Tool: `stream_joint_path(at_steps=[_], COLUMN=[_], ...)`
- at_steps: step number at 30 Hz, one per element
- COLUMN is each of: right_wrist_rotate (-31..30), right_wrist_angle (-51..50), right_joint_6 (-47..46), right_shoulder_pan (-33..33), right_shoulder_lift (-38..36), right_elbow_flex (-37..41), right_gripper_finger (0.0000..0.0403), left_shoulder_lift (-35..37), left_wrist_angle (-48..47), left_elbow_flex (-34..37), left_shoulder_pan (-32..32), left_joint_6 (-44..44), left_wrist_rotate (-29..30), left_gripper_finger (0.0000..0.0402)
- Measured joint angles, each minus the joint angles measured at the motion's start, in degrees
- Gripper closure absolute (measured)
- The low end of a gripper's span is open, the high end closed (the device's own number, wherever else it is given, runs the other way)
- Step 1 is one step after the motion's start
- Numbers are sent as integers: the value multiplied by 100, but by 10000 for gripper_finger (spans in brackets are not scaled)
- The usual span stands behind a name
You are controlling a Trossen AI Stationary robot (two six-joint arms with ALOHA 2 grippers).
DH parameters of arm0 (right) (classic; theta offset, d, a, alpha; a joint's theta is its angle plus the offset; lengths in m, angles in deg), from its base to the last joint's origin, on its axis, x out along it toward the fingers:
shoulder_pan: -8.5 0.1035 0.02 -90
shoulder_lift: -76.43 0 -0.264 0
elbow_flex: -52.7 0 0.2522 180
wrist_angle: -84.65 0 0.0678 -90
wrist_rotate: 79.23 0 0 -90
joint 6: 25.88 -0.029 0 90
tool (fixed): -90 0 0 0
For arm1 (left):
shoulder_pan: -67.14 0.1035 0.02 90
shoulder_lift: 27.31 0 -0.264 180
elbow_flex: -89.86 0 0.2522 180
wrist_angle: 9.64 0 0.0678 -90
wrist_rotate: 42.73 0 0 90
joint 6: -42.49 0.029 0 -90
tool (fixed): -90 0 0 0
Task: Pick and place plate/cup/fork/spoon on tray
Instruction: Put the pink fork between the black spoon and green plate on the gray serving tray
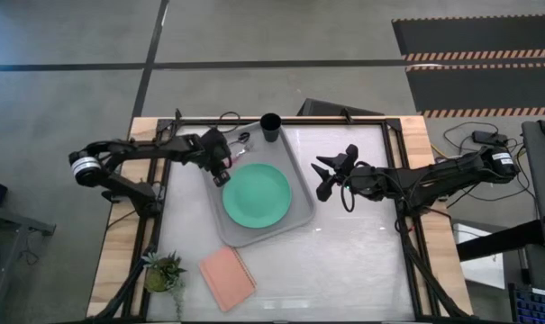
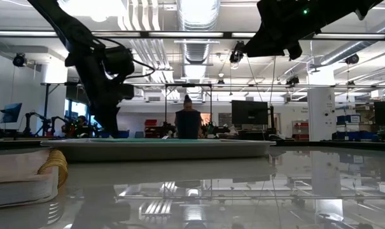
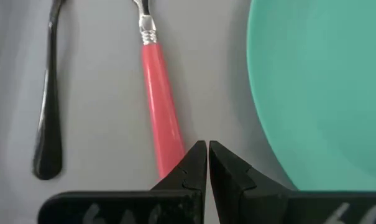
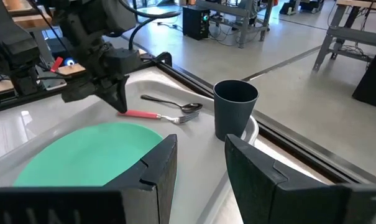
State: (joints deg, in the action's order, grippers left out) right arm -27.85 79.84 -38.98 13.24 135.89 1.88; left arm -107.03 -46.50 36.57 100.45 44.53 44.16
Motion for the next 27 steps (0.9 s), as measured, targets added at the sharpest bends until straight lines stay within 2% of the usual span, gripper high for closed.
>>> stream_joint_path(at_steps=[8, 16, 21, 27], right_wrist_rotate=[-1, -1, 1, 1], right_wrist_angle=[7, 7, 7, 7], right_joint_6=[-2, -46, -48, -48], right_shoulder_pan=[2, 0, 2, 2], right_shoulder_lift=[0, 0, 0, 0], right_elbow_flex=[0, 0, 0, 0], right_gripper_finger=[280, 280, 280, 280], left_shoulder_lift=[0, 0, 0, 0], left_wrist_angle=[16, 30, 36, 73], left_elbow_flex=[247, 336, 334, 334], left_shoulder_pan=[-38, -32, -32, -32], left_joint_6=[-87, -185, -192, -190], left_wrist_rotate=[67, 561, 1125, 1160], left_gripper_finger=[401, 401, 401, 401])
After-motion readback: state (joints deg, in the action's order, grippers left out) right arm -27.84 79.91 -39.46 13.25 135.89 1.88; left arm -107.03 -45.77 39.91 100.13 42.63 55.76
